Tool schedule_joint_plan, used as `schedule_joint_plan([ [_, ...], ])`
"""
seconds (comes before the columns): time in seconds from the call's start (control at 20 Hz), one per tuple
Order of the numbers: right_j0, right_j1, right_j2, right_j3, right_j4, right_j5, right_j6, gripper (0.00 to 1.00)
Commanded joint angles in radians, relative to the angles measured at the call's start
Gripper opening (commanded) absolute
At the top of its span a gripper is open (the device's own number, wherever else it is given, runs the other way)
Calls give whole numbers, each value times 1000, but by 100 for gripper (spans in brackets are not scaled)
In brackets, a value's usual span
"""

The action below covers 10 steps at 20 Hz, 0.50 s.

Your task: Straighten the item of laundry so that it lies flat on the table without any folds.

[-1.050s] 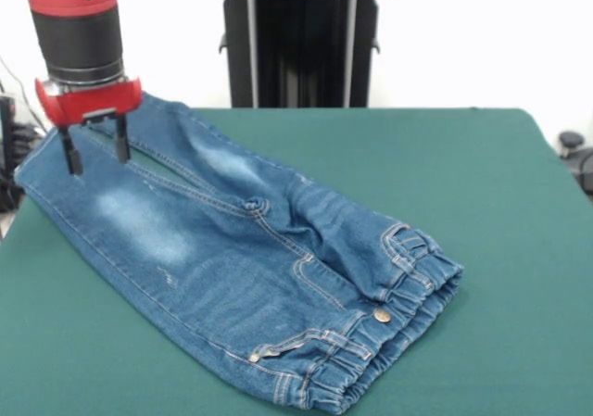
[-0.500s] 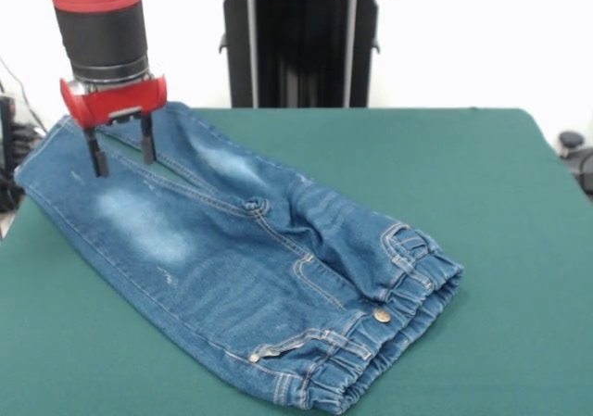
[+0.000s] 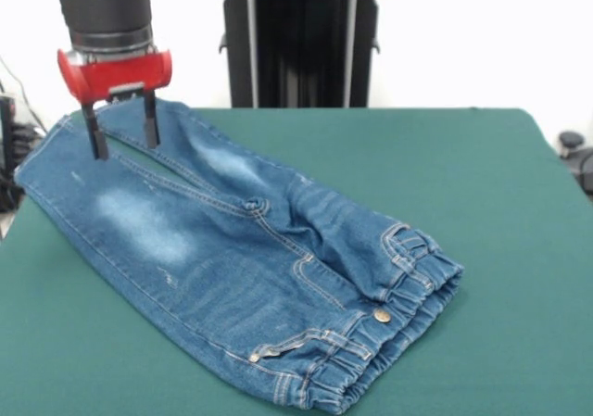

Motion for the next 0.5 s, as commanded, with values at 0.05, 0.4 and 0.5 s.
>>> schedule_joint_plan([
  [0.05,43,-68,28,93,114,12,183,100],
  [0.4,55,-67,7,94,149,15,149,100],
  [0.5,55,-66,4,97,159,14,147,100],
])
